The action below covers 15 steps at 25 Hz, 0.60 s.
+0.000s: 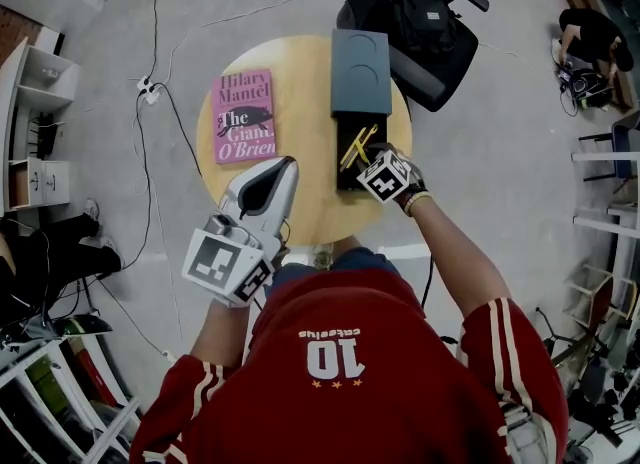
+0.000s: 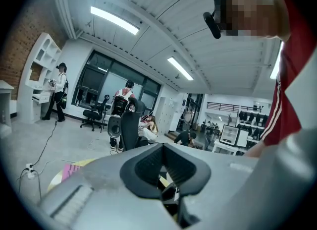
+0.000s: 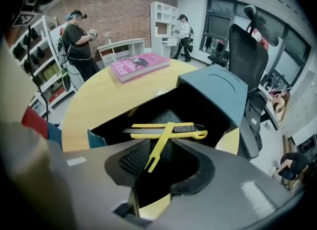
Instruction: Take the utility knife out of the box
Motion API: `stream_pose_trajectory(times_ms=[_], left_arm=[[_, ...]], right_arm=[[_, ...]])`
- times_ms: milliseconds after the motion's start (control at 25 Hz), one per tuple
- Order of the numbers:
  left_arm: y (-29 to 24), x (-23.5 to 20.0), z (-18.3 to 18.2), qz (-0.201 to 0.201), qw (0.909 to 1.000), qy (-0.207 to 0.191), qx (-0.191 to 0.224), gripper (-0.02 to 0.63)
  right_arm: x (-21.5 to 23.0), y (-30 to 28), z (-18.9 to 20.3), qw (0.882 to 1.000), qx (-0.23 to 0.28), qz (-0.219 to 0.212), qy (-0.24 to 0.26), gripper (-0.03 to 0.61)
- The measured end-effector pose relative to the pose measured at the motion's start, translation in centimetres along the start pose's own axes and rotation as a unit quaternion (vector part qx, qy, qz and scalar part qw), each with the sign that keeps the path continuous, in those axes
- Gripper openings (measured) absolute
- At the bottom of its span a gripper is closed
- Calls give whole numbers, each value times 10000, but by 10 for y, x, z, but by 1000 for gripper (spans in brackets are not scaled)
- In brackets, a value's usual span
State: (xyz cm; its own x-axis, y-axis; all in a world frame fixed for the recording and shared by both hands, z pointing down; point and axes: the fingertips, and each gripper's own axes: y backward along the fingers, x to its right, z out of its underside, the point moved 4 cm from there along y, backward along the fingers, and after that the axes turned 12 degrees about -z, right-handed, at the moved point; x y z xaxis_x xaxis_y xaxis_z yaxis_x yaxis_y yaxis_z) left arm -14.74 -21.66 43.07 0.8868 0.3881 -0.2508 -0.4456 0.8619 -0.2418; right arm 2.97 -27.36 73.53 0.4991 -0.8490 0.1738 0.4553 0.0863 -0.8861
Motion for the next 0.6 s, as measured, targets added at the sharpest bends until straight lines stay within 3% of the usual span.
stream_pose_trajectory(times_ms=[280, 480, 600], left_arm=[[-8, -3, 4, 12, 9999, 99, -49, 3], [-10, -8, 4, -49, 9999, 143, -50, 3], [-9, -9, 2, -77, 9999, 149, -19, 3]], right_arm=[[0, -16, 1, 9984, -528, -183, 4, 118], [5, -17, 1, 9979, -630, -105, 46, 54], [4, -15, 2, 9978, -651, -113, 85, 52]])
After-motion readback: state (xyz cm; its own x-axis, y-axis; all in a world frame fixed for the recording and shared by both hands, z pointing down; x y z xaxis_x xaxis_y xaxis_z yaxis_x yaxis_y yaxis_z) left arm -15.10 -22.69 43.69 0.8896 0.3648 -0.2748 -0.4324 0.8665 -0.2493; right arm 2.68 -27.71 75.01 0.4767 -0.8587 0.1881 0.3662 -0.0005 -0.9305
